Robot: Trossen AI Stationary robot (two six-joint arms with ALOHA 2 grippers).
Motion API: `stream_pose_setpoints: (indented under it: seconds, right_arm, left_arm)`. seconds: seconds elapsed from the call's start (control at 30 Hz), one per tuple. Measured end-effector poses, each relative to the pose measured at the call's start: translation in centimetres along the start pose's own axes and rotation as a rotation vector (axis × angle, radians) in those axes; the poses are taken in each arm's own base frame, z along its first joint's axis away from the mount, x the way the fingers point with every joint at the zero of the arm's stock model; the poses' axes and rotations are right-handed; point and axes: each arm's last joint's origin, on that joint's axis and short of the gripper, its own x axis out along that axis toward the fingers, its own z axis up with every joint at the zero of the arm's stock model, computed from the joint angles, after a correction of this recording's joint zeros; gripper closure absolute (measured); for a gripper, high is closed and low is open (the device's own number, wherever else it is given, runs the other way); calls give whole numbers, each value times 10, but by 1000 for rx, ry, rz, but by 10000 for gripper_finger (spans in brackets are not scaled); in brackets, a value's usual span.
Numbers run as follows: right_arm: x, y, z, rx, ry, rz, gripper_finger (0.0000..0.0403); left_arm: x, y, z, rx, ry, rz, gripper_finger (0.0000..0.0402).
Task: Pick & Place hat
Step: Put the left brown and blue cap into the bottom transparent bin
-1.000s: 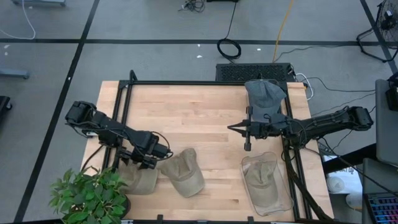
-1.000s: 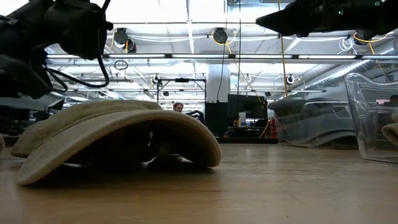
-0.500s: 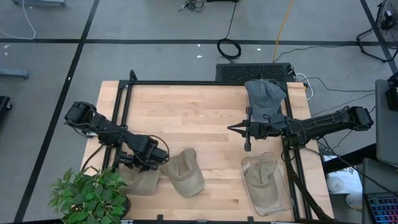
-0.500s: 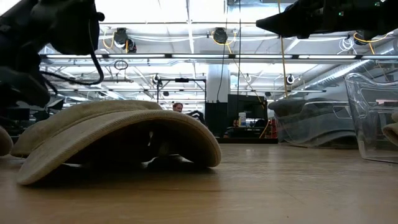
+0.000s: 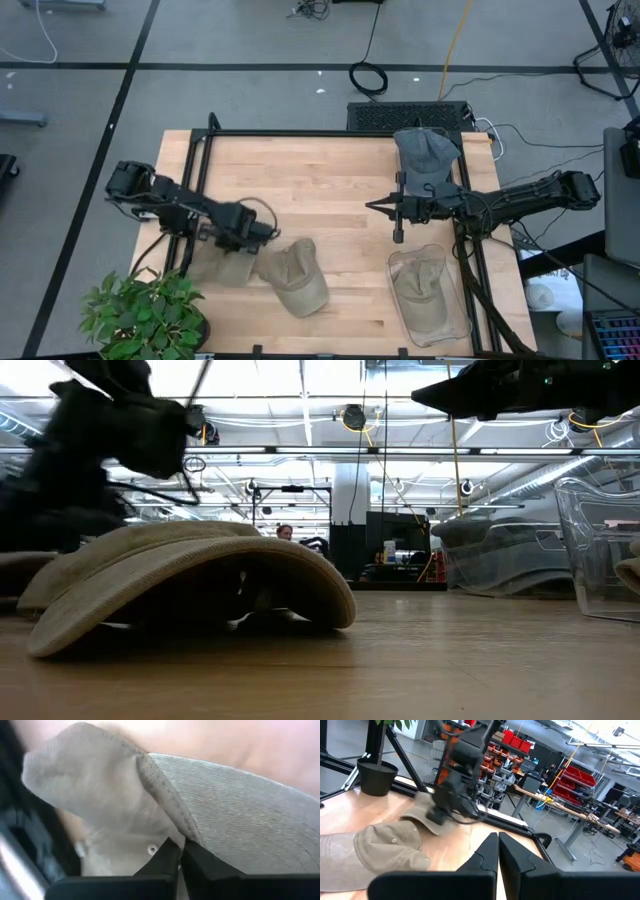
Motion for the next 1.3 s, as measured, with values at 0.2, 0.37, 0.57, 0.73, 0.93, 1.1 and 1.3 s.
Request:
stream_pose_setpoints:
  seconds: [0.2, 0.37, 0.57, 0.73, 0.93, 1.1, 1.3]
  right_arm:
    - [0, 0, 1, 3, -6, -3, 403]
    - [0, 0, 1, 5, -9, -5, 403]
    - [0, 0, 1, 5, -9, -5, 403]
    - [0, 0, 1, 5, -9, -5, 403]
    - [0, 0, 1, 3, -9, -5, 403]
    - [0, 0, 1, 2, -9, -5, 403]
    - [0, 0, 1, 1, -8, -5, 403]
  left_arm:
    - [-15, -9, 50, 97, -191, -116, 392]
    - [-50, -22, 86, 202, -320, -254, 391]
    - [-107, -32, 108, 390, -458, -373, 393]
    - [-134, -33, 115, 503, -539, -408, 378]
    - [-141, -28, 126, 453, -623, -351, 372]
    - [-134, -22, 134, 425, -629, -301, 367]
    - [-136, -18, 147, 436, -635, -339, 291]
